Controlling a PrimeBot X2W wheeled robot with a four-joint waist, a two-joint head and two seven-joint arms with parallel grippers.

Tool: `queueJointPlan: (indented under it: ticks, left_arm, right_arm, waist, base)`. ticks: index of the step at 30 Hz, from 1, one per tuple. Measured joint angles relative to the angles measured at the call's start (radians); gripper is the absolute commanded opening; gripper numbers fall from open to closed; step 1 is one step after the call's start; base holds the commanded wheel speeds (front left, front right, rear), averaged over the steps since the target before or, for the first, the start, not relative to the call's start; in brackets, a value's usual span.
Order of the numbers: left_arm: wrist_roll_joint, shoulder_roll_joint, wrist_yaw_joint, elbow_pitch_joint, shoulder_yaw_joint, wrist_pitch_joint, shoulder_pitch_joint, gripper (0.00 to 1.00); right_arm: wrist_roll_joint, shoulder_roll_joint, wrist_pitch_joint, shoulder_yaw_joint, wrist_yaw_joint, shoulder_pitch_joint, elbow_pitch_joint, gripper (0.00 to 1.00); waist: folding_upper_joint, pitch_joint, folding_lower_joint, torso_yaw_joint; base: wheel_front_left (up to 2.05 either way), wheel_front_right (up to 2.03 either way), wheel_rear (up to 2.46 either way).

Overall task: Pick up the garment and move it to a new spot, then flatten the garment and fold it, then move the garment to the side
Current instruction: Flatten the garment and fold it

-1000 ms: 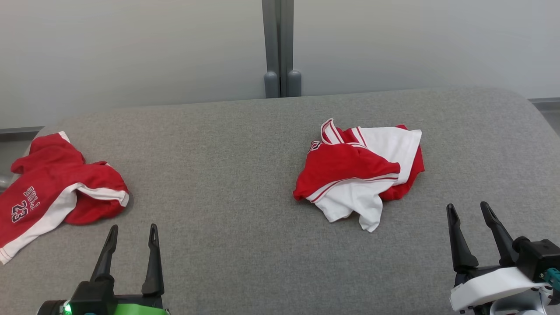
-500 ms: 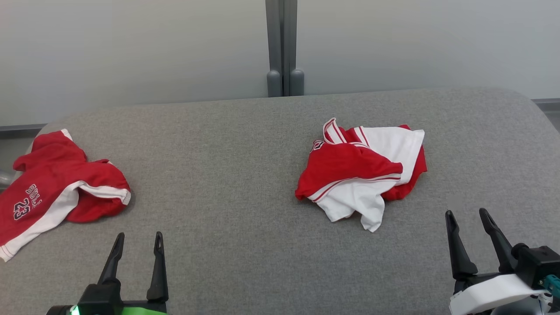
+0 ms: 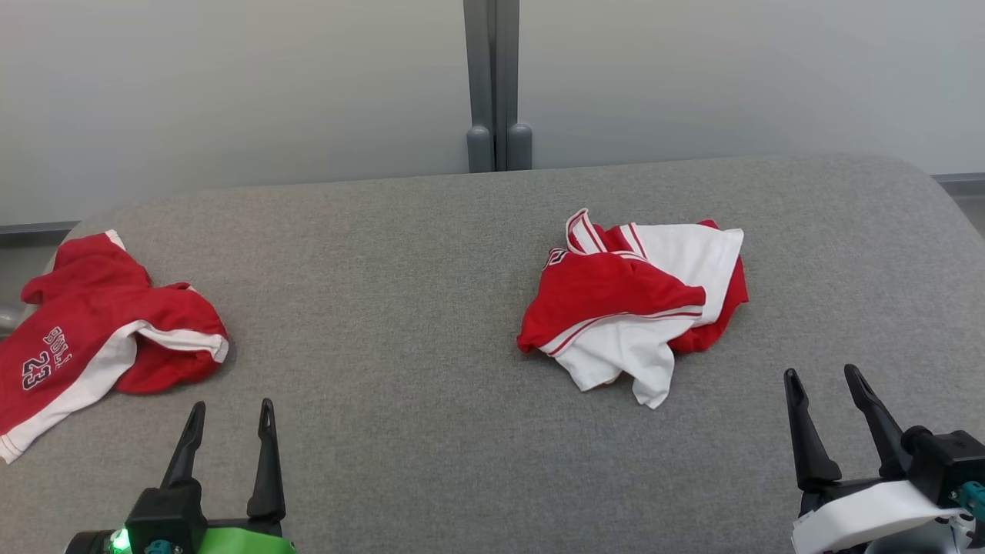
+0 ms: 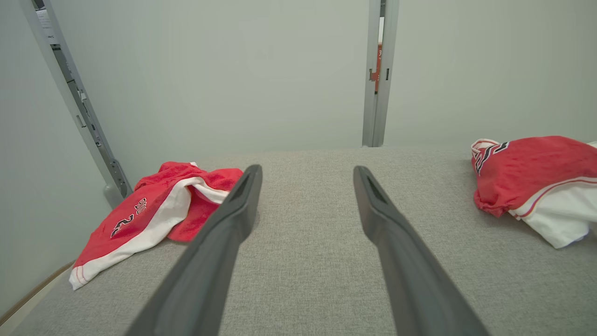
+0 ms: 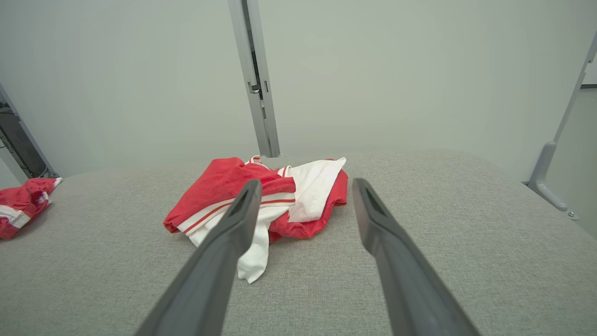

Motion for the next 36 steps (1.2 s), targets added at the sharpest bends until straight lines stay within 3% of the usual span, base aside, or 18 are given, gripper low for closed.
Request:
queueJointPlan:
  ticks: [9, 36]
  left_arm:
    - [-0.011, 0.012, 0.01, -0.046, 0.001, 0.049, 0.001, 1.0]
    - [-0.021, 0.026, 0.023, -0.05, -0.008, 0.051, 0.009, 1.0]
  right_arm:
    - [-0.002, 0.001, 0.011, -0.002, 0.0, 0.0, -0.008, 1.0]
    - [-0.007, 0.002, 0.018, 0.001, 0.0, 0.001, 0.003, 1.0]
  waist:
    - [0.0, -0.003, 0.0, 0.003]
    - [0.0, -0.006, 0.0, -0.007]
  base:
    - [0.0, 0.0, 0.0]
    - [0.0, 0.0, 0.0]
